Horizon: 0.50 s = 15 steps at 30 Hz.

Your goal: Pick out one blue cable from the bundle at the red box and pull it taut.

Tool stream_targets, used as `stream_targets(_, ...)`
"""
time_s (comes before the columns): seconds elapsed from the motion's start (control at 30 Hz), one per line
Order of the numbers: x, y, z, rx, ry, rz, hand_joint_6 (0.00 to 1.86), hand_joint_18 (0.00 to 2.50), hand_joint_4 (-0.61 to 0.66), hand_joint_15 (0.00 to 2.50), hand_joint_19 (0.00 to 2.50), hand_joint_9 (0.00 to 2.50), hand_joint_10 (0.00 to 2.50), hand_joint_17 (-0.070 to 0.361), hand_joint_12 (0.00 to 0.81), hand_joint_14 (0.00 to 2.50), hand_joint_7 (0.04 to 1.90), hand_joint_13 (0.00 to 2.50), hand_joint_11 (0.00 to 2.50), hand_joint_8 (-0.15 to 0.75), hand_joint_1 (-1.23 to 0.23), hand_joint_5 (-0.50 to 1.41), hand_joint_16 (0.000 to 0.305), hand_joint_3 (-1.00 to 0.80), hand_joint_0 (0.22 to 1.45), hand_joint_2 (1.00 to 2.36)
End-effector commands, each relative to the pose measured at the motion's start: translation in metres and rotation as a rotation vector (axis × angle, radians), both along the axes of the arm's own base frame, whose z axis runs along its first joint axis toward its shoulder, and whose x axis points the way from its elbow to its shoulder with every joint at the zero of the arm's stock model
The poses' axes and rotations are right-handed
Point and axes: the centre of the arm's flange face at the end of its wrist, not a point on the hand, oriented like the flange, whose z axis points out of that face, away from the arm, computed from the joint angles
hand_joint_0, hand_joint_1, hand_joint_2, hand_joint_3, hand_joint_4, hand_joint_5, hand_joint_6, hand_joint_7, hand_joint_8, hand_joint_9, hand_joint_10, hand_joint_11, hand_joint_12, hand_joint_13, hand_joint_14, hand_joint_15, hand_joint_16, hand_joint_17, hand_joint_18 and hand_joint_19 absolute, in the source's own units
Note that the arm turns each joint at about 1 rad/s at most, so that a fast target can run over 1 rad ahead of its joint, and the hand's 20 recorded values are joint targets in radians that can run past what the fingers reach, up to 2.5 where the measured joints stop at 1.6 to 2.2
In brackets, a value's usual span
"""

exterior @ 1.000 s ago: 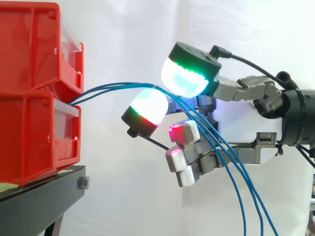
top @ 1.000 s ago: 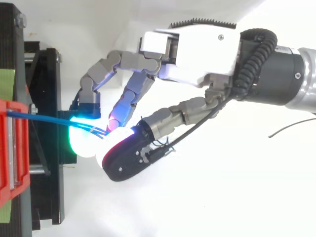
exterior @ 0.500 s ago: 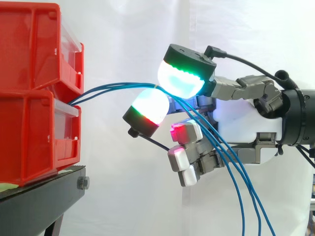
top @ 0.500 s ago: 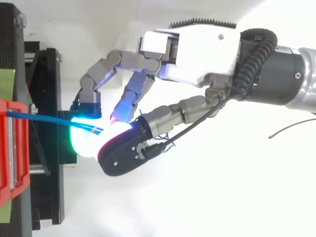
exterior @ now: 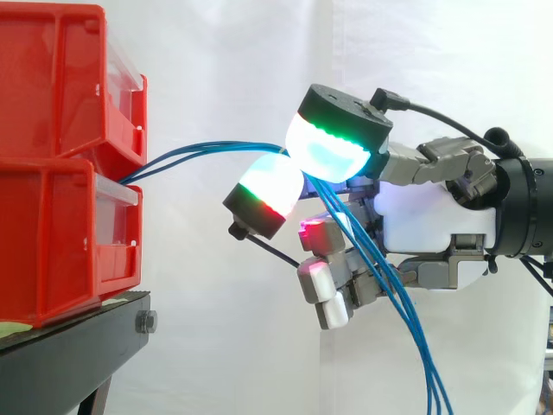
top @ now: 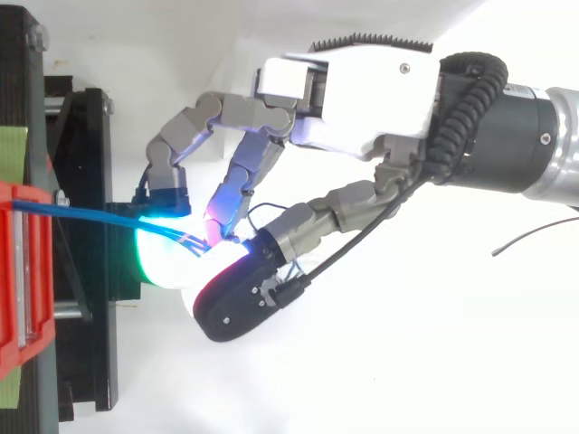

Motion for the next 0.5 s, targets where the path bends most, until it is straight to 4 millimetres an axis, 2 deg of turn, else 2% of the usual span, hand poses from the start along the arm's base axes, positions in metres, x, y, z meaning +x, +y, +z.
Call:
stream_targets(0.0, 0.0001, 0.0003, -0.0003, 0.0, 0.0, 0.0, 0.95, 0.98, -0.19, 0.59, 0.55, 1.25, 0.03, 0.105, 0.32, 0.02, 1.07, 1.13, 0.93, 0.281, -0.93, -0.15, 0.046, -0.5, 0.77, 1.0)
stream_targets(0.1, 0.0, 0.0003, 0.0008, 0.0, -0.001, 0.0, 0.95, 0.98, -0.13, 0.58, 0.54, 1.27, 0.03, 0.104, 0.319, 0.02, 1.03, 1.14, 0.93, 0.278, -0.94, -0.14, 0.046, -0.5, 0.71, 1.0)
stream_targets(0.2, 0.0, 0.0003, 0.0008, 0.0, -0.001, 0.0, 0.95, 0.98, -0.01, 0.59, 0.56, 1.28, 0.03, 0.104, 0.322, 0.02, 0.9, 1.15, 0.94, 0.276, -0.92, -0.14, 0.046, -0.5, 0.61, 1.0)
stream_targets(0.27, 0.0001, 0.0003, -0.0003, 0.0, 0.0, 0.0, 0.95, 1.0, 0.01, 0.59, 0.56, 1.29, 0.03, 0.107, 0.329, 0.02, 0.88, 1.16, 0.93, 0.289, -0.9, -0.13, 0.048, -0.5, 0.56, 1.0)
stream_targets(0.33, 0.0001, 0.0003, -0.0003, 0.0, 0.0, 0.0, 0.94, 1.02, 0.04, 0.58, 0.55, 1.3, 0.03, 0.116, 0.353, 0.02, 0.89, 1.17, 0.91, 0.297, -0.81, -0.13, 0.052, -0.5, 0.5, 1.0)
stream_targets(0.37, 0.0001, 0.0003, -0.0003, 0.0, 0.0, 0.0, 0.93, 1.02, 0.04, 0.58, 0.56, 1.32, 0.03, 0.115, 0.345, 0.02, 0.88, 1.17, 0.92, 0.309, -0.72, -0.13, 0.051, -0.5, 0.5, 1.0)
stream_targets(0.47, 0.0, 0.0003, 0.0008, 0.0, -0.001, 0.0, 0.92, 1.02, 0.03, 0.6, 0.59, 1.34, 0.03, 0.113, 0.339, 0.02, 0.94, 1.18, 0.92, 0.295, -0.57, -0.13, 0.05, -0.5, 0.55, 1.0)
